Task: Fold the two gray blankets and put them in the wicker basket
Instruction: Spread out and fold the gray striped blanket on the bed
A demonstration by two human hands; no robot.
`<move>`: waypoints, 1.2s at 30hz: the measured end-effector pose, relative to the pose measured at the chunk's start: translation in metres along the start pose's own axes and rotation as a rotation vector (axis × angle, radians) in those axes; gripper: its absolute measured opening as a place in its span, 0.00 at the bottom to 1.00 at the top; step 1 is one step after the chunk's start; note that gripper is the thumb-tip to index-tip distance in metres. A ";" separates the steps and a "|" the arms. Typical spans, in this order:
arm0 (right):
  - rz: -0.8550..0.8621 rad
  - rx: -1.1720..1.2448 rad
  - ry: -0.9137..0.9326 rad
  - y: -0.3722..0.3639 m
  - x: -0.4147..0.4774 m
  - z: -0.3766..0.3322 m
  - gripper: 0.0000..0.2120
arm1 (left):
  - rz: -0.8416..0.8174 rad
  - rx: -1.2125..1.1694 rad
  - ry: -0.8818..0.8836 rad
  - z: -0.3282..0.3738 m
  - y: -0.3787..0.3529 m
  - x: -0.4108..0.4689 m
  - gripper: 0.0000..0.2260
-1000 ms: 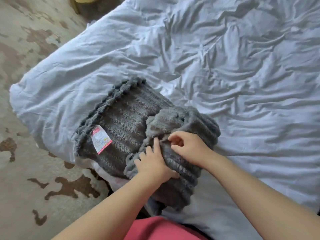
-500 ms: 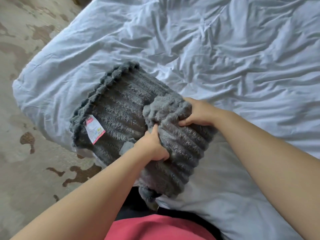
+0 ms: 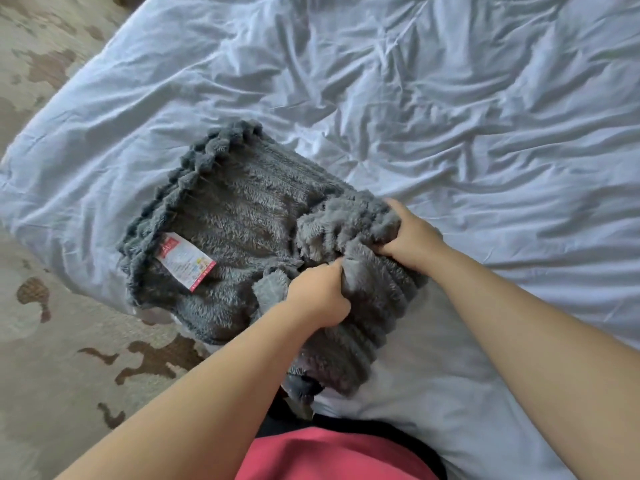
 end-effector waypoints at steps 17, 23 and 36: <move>-0.102 1.367 -0.905 -0.094 -0.099 0.006 0.29 | -0.071 -0.363 -0.002 -0.034 0.015 0.006 0.27; -0.110 1.122 -0.942 -0.071 -0.083 -0.055 0.24 | -0.107 -0.811 0.214 -0.094 0.043 0.023 0.19; 0.189 0.530 -0.694 -0.078 -0.071 -0.296 0.36 | -0.192 -0.575 -0.043 -0.220 0.115 0.072 0.16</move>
Point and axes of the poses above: each hand's wrist, its own x-axis towards the middle knuckle, its own y-axis out of the back of the hand, z = x × y, the point moved 1 cm from there along x, towards the middle knuckle, and after that the axes turned 9 degrees about z, right-handed, at the moved point
